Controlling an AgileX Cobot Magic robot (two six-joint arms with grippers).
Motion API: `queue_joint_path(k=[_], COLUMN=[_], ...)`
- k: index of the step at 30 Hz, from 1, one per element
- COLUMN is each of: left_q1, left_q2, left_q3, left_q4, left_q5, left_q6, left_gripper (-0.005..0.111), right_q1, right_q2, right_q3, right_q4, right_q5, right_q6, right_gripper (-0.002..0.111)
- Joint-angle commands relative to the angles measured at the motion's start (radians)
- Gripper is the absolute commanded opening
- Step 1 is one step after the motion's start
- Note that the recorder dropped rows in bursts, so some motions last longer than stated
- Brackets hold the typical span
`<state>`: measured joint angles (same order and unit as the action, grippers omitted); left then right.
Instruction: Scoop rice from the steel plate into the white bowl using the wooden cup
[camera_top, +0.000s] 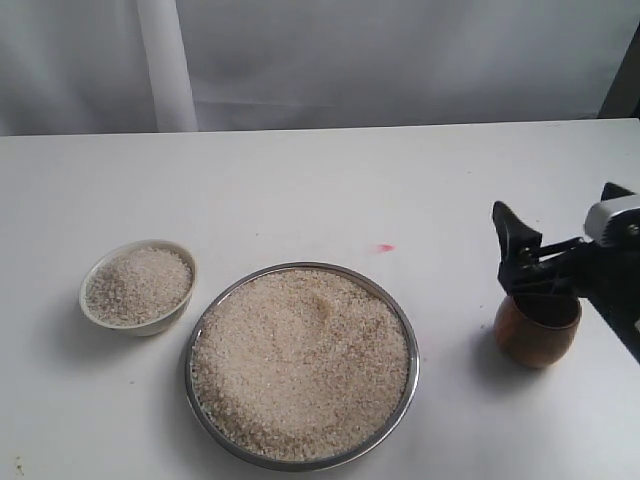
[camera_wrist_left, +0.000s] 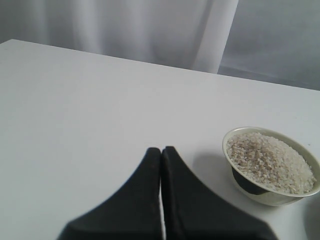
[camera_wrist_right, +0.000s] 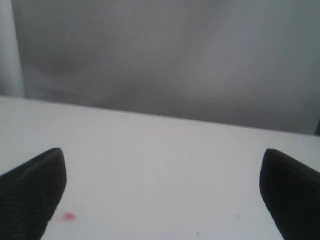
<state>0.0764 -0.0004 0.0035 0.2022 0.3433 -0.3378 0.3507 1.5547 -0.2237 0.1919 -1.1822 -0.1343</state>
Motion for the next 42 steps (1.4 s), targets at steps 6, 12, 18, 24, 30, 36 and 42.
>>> queue_joint_path(k=[6,12,18,24,30,36,42], left_q1=[-0.006,-0.006,-0.006,-0.006,-0.006,-0.006,-0.006], left_q2=[0.000,0.000,0.000,0.000,0.000,0.000,0.000], left_q3=[-0.004,-0.004,-0.004,-0.004,-0.004,-0.004,-0.004], left_q4=[-0.006,-0.006,-0.006,-0.006,-0.006,-0.006,-0.006], left_q5=[-0.006,-0.006,-0.006,-0.006,-0.006,-0.006,-0.006], left_q6=[-0.002,-0.002,-0.002,-0.002,-0.002,-0.002,-0.002], left_gripper=[0.000,0.000,0.000,0.000,0.000,0.000,0.000], right_q1=[-0.001,-0.001,-0.001,-0.001,-0.001,-0.001,0.007], right_q2=[-0.362,-0.601,-0.760,-0.805,-0.805,-0.805,-0.812], right_q3=[0.001,0.001,0.001,0.001,0.001,0.001,0.001], right_q4=[-0.073,-0.111,-0.141,-0.128,-0.128,-0.128,-0.116], right_q5=[0.158,0.289,0.437,0.489,0.489,0.489,0.602], right_q6=[0.026,0.026,0.029,0.031,0.029,0.027,-0.074], right_gripper=[0.084,0.038,0.000,0.000,0.000,0.000,0.000])
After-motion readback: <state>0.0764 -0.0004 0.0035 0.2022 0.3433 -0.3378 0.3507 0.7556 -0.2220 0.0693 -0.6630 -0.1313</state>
